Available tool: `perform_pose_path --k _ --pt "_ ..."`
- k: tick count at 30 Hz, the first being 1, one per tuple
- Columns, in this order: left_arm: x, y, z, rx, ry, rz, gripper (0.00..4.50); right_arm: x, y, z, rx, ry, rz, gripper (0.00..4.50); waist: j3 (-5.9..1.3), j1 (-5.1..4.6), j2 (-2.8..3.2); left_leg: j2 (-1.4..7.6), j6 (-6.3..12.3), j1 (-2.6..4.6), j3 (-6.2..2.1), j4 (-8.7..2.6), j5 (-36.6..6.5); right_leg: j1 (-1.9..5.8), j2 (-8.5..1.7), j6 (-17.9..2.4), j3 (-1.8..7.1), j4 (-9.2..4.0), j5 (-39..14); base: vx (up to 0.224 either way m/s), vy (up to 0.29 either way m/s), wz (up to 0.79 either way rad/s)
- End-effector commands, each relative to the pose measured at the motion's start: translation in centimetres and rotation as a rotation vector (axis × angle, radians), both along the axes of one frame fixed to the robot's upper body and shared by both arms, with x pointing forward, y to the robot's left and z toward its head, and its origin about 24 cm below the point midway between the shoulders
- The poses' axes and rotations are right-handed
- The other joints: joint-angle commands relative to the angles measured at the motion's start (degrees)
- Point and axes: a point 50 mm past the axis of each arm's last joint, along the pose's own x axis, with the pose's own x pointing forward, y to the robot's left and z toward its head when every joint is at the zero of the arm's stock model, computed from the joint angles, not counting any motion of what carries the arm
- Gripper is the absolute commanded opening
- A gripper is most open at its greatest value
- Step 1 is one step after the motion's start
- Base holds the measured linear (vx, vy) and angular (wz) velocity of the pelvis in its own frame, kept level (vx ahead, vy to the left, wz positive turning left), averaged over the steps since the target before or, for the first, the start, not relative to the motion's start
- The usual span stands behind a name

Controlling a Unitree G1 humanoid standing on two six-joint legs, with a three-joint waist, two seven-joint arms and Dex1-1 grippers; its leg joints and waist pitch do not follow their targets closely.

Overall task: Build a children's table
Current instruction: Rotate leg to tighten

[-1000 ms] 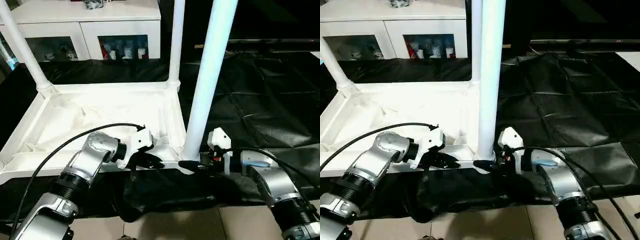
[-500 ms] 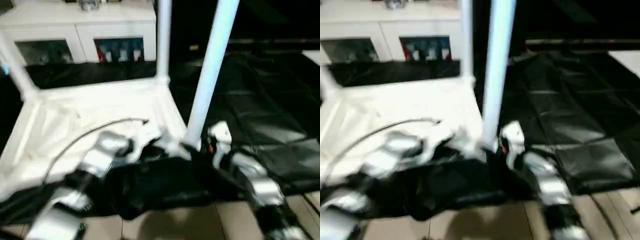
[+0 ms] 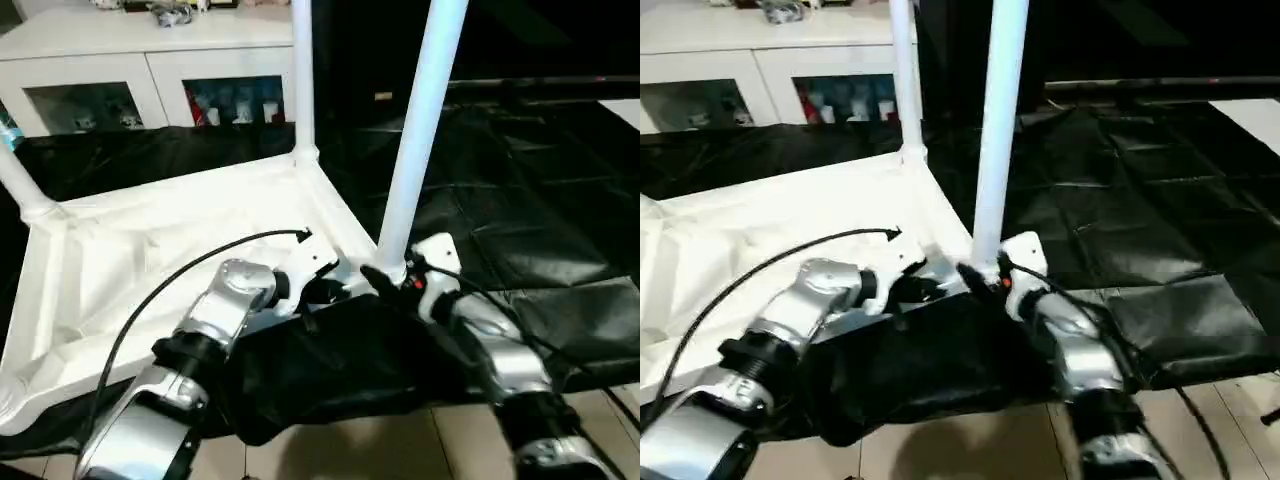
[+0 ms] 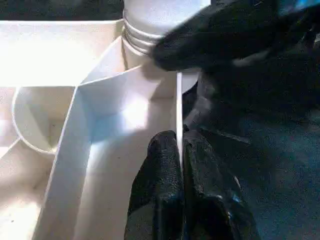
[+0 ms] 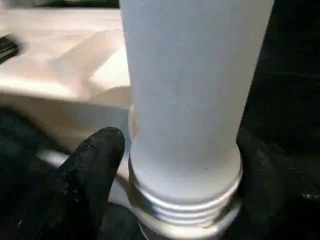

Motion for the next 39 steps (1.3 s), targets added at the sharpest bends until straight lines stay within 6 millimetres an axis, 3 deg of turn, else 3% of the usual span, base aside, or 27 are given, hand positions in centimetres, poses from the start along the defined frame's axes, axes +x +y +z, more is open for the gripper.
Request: perform_pose_path --k 1,4,6,10,12,13,20,25,30,32,34,36,39 --pt "-1.2 -1.3 0.6 -0.093 0.014 -0.164 0.00 -1.1 2.4 0.9 0.016 -0.001 0.272 3.61 -3.39 0.55 -1.26 2.90 4.48 0.95 -1.48 -3.71 -16.59 2.26 -2.94 -11.78 1.60 -3.96 -14.74 0.000 0.000 0.00" --pt "-1.5 0.5 0.6 -0.049 0.037 -0.215 0.00 -1.6 0.2 1.2 -0.041 0.034 0.350 3.61 -3.41 1.13 -1.17 3.13 4.64 1.01 -1.32 -3.59 -15.38 2.18 -2.83 -12.44 1.36 -3.84 -14.84 0.000 0.000 0.00" --pt "-1.6 1.0 0.6 -0.038 0.044 -0.229 0.00 -1.7 -0.3 1.4 -0.048 0.040 0.366 3.61 -3.41 1.70 -0.96 3.38 4.31 1.40 -1.19 -3.56 -15.32 1.78 -2.80 -13.06 1.47 -3.67 -14.38 0.000 0.000 0.00" --pt "-1.8 2.8 0.9 -0.016 0.071 -0.272 0.00 -1.9 -1.7 2.0 -0.061 0.046 0.406 3.61 -3.50 2.08 -0.88 3.43 3.79 1.37 -1.24 -3.65 -14.91 1.84 -2.66 -13.82 1.41 -3.25 -12.42 0.000 0.000 0.00" --pt "-1.8 3.3 1.1 -0.014 0.072 -0.275 0.00 -2.0 -1.8 2.1 -0.062 0.046 0.422 3.61 -3.49 2.24 -0.88 3.41 3.61 1.34 -1.22 -3.65 -15.21 1.88 -2.70 -14.00 1.41 -3.23 -12.32 0.000 0.000 0.00" --pt "-1.7 3.4 1.2 -0.013 0.071 -0.274 0.00 -2.0 -1.8 2.1 -0.066 0.045 0.432 3.46 -3.39 2.31 -1.13 3.38 3.21 1.30 -1.22 -3.73 -15.81 1.86 -2.74 -13.75 1.43 -3.27 -13.20 0.000 0.000 0.00" --pt "-1.3 3.6 1.5 -0.011 0.055 -0.254 0.00 -2.3 -1.1 1.9 -0.056 0.073 0.472 2.85 -3.41 2.38 -1.15 3.37 2.51 1.35 -1.31 -3.74 -15.80 1.86 -2.85 -13.23 1.48 -3.33 -14.38 0.000 0.000 0.00" --pt "-1.1 3.2 1.3 -0.020 0.039 -0.225 0.00 -2.3 -0.6 1.7 -0.032 0.076 0.448 2.71 -3.38 2.37 -1.15 3.28 2.51 1.25 -1.29 -3.67 -15.56 1.88 -2.87 -13.17 1.49 -3.35 -14.36 0.000 0.000 0.00" --pt "-0.2 2.7 1.1 -0.015 0.004 -0.124 0.00 -1.9 -0.5 0.3 -0.075 0.079 0.314 2.69 -3.24 1.86 -1.15 3.10 0.91 1.36 -1.52 -3.90 -17.81 1.70 -2.95 -11.92 1.49 -3.78 -18.15 0.000 0.000 0.00" --pt "0.6 1.6 1.1 -0.044 -0.025 -0.022 0.00 -0.6 -0.4 -1.0 -0.102 0.088 0.074 2.69 -3.17 1.34 -1.13 2.96 0.25 1.48 -1.51 -3.90 -18.79 1.39 -2.93 -11.69 1.54 -3.98 -19.40 0.000 0.000 0.00" --pt "1.0 0.9 1.1 -0.057 -0.038 0.023 0.00 -0.2 0.1 -1.5 -0.098 0.101 -0.005 2.69 -3.06 0.44 -1.24 2.80 -0.80 1.31 -1.91 -4.17 -20.76 1.63 -2.92 -10.74 1.34 -4.11 -22.56 0.000 0.000 0.00" --pt "1.5 -0.3 1.3 -0.088 -0.049 0.071 0.00 0.3 1.2 -1.8 -0.070 0.110 -0.102 2.67 -2.97 0.19 -1.12 2.75 -1.00 1.80 -1.77 -4.07 -22.68 1.02 -2.79 -10.29 1.51 -4.49 -24.06 0.000 0.000 0.00" --pt "1.6 -2.3 1.5 -0.133 -0.050 0.097 0.00 1.0 3.1 -1.9 -0.048 0.109 -0.171 2.67 -3.06 -0.05 -1.16 2.64 -0.94 1.66 -1.93 -4.11 -22.58 1.24 -2.93 -9.70 1.47 -4.71 -24.69 0.000 0.000 0.00"
